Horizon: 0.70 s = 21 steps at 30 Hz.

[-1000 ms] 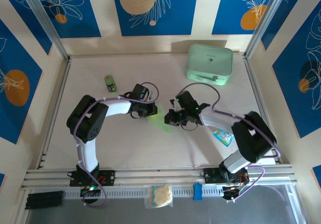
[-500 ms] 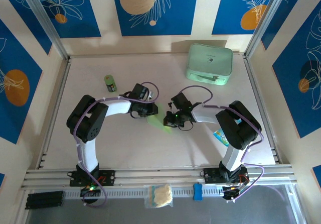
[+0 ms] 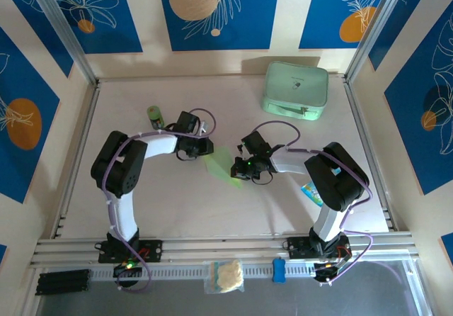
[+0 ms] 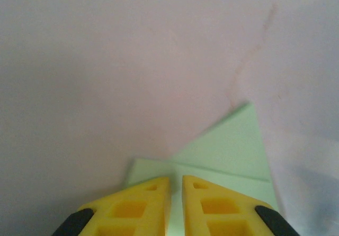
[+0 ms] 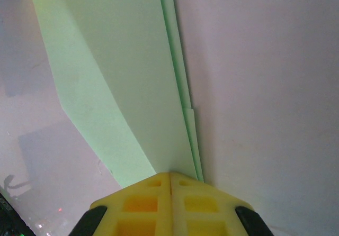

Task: Fold a paper plane with a square sheet of paper (pick it up from the middle)

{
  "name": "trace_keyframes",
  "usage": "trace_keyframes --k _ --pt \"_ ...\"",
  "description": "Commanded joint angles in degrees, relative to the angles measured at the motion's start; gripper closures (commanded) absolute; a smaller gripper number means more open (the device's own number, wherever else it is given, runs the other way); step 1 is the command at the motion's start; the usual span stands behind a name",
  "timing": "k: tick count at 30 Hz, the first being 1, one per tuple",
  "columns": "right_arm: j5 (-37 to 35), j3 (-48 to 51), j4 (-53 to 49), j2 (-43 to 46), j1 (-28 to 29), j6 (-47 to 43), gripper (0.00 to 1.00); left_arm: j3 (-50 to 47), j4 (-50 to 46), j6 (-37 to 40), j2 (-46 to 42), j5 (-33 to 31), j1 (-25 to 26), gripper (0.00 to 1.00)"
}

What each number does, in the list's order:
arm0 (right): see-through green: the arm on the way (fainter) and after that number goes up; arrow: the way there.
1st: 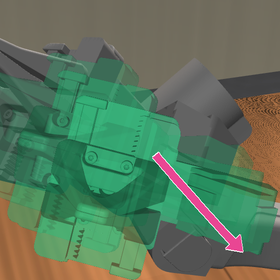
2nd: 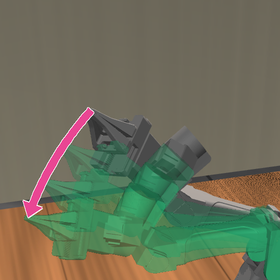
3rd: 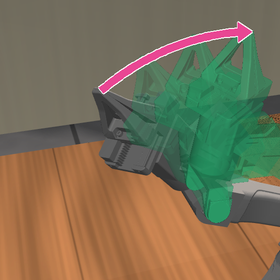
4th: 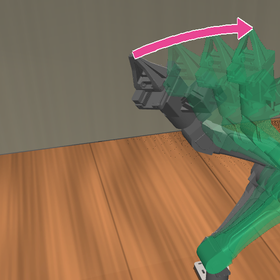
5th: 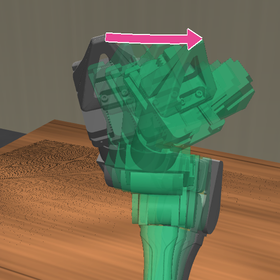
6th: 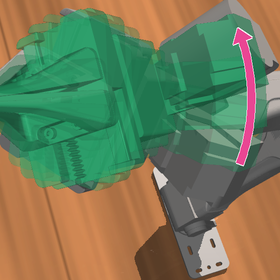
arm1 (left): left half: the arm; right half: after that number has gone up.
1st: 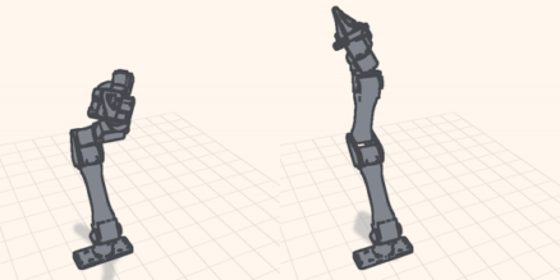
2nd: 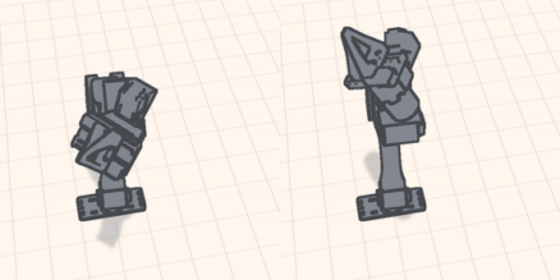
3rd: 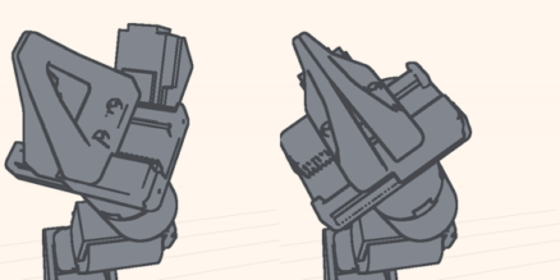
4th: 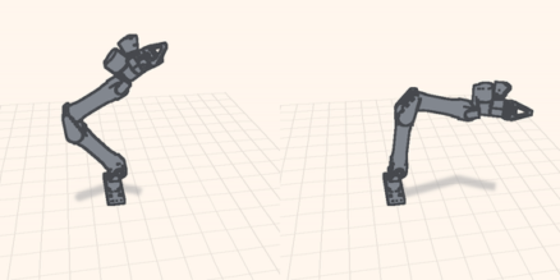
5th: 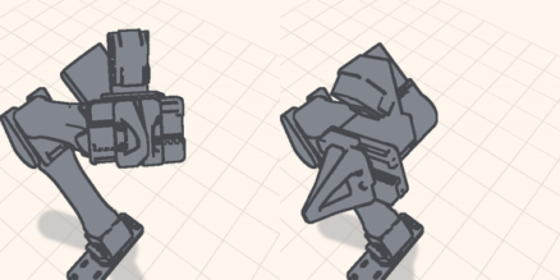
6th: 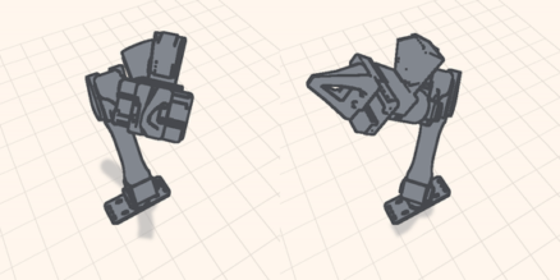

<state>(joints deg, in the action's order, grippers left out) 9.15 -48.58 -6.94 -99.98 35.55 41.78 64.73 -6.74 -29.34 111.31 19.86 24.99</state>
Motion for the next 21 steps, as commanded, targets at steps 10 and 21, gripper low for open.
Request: trace_keyframes --k 10,21 --pt "-0.1 0.5 2.5 6.7 -0.3 0.1 0.82 4.4 -6.4 1.5 -8.0 -2.8 -2.8 0.65" --pt "3.3 -2.6 6.3 2.7 -5.8 -0.7 0.63 -10.7 3.3 -12.2 -21.1 0.6 -2.8 0.45"
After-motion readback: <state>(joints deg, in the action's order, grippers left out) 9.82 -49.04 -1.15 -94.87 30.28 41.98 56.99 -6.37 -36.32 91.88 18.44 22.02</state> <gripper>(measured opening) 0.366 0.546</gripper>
